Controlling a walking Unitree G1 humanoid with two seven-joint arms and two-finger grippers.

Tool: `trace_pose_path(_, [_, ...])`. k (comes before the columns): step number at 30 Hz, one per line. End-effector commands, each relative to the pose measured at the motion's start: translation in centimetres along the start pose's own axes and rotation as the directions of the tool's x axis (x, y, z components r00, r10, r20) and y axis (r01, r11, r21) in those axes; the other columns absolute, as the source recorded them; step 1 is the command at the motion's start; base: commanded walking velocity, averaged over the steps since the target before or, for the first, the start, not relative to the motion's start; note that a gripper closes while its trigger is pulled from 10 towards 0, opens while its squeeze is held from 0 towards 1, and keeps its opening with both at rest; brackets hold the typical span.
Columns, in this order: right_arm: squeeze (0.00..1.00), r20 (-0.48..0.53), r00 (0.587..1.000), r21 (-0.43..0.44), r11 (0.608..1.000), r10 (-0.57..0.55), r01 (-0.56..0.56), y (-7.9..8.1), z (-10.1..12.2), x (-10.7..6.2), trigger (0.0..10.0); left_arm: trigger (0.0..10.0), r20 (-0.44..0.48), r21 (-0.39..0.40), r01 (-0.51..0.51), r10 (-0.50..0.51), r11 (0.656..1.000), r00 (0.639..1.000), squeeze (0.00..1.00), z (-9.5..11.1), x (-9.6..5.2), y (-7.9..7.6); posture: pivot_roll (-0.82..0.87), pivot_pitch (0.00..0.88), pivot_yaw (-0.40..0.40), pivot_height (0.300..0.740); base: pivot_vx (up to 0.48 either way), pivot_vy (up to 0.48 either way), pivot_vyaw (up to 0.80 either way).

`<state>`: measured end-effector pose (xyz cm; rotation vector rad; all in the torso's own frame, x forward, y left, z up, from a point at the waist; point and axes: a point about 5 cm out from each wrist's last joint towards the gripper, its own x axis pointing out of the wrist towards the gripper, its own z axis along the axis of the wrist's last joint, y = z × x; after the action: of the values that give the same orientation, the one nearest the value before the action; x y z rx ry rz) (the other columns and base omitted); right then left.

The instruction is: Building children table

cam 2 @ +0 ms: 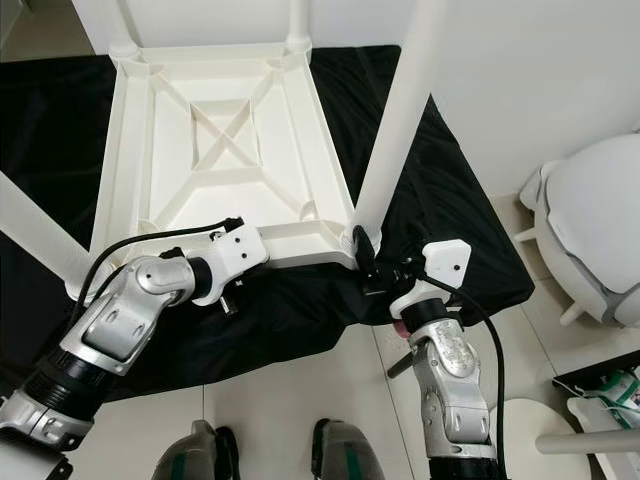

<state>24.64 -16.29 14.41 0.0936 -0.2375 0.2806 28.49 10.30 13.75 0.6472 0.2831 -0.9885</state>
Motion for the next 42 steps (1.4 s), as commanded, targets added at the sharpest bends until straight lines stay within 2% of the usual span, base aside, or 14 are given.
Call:
trace_pose_path(1, [0.00,-0.010,0.997,-0.016,0.997,-0.071,0.071,-1.4,0.0,-0.4,10.0,0.0,-0.063,-0.022,-0.079,0.077,0.997,0.995,0.00,-1.8,-2.4,1.5,-0.10,0.095,-0.005,0.740,0.000,0.000,0.00])
trace_pose_path(10, [0.00,-0.015,0.998,-0.016,0.998,-0.055,0.055,-1.3,-0.2,-0.2,10.0,0.0,-0.079,-0.056,-0.067,0.063,0.996,0.995,0.00,-2.8,-5.4,0.4,-0.09,0.091,-0.015,0.740,0.000,0.000,0.00])
trace_pose_path(18, [0.00,-0.021,0.999,-0.015,0.999,-0.037,0.036,-1.2,-0.3,0.0,10.0,0.0,-0.118,-0.071,-0.092,0.083,0.993,0.990,0.00,-4.1,-6.6,-0.2,-0.07,0.095,-0.038,0.740,0.000,0.000,0.00])
trace_pose_path(19, [0.00,-0.023,0.999,-0.017,1.000,-0.025,0.024,-1.1,-0.3,0.1,10.0,5.1,-0.129,-0.067,-0.107,0.098,0.992,0.987,0.00,-4.4,-6.8,-0.3,-0.06,0.095,-0.044,0.740,0.000,0.000,0.00])
trace_pose_path(20, [0.00,-0.023,0.999,-0.017,1.000,-0.025,0.024,-1.1,-0.3,0.1,10.0,5.1,-0.129,-0.067,-0.107,0.098,0.992,0.987,0.00,-4.4,-6.8,-0.3,-0.06,0.095,-0.044,0.740,0.000,0.000,0.00])
trace_pose_path(21, [0.00,-0.025,1.000,-0.020,1.000,-0.015,0.015,-1.1,-0.3,0.3,10.0,10.0,-0.131,-0.077,-0.121,0.110,0.990,0.985,0.00,-4.5,-6.9,-0.4,-0.06,0.096,-0.048,0.740,0.000,0.000,0.00])
trace_pose_path(22, [0.00,-0.025,1.000,-0.020,1.000,-0.015,0.015,-1.1,-0.3,0.3,10.0,10.0,-0.131,-0.077,-0.121,0.110,0.990,0.985,0.00,-4.5,-6.9,-0.4,-0.06,0.096,-0.048,0.740,0.000,0.000,0.00])
trace_pose_path(24, [0.00,-0.027,1.000,-0.024,1.000,-0.005,0.005,-1.2,-0.2,0.5,10.0,10.0,-0.116,-0.119,-0.115,0.101,0.986,0.988,1.00,-4.4,-6.8,-0.7,-0.06,0.097,-0.051,0.740,0.000,0.000,0.00])
trace_pose_path(28, [0.00,-0.030,1.000,-0.026,1.000,-0.001,0.000,-1.2,-0.2,0.5,10.0,10.0,-0.099,-0.130,-0.120,0.107,0.984,0.989,1.00,-3.9,-6.7,-0.8,-0.06,0.097,-0.051,0.740,0.000,0.000,0.00])
trace_pose_path(29, [0.00,-0.031,1.000,-0.028,1.000,0.000,0.000,-1.2,-0.2,0.5,10.0,10.0,-0.082,-0.138,-0.126,0.116,0.982,0.990,0.28,-3.5,-6.5,-0.8,-0.06,0.097,-0.051,0.740,0.000,0.000,0.00])
trace_pose_path(30, [0.00,-0.031,1.000,-0.029,1.000,0.000,0.000,-1.3,-0.2,0.5,10.0,10.0,-0.070,-0.142,-0.134,0.125,0.981,0.990,0.00,-3.1,-6.3,-0.8,-0.06,0.098,-0.055,0.740,0.000,0.000,0.00])
trace_pose_path(38, [0.00,-0.029,1.000,-0.033,0.999,0.000,-0.001,-1.3,-0.2,0.5,10.0,10.0,0.041,-0.133,-0.142,0.149,0.981,0.988,0.00,-0.2,-4.5,-0.8,-0.07,0.098,-0.053,0.740,0.000,0.000,0.00])
trace_pose_path(41, [0.00,-0.025,1.000,-0.032,0.999,0.001,-0.002,-1.2,-0.1,0.5,10.0,10.0,0.135,-0.142,-0.146,0.165,0.979,0.977,0.00,2.3,-3.3,-0.4,-0.07,0.097,-0.053,0.740,0.000,0.000,0.00])
trace_pose_path(42, [0.00,-0.025,1.000,-0.032,0.999,0.001,-0.002,-1.2,-0.1,0.5,10.0,10.0,0.135,-0.142,-0.146,0.165,0.979,0.977,0.00,2.3,-3.3,-0.4,-0.07,0.097,-0.053,0.740,0.000,0.000,0.00])
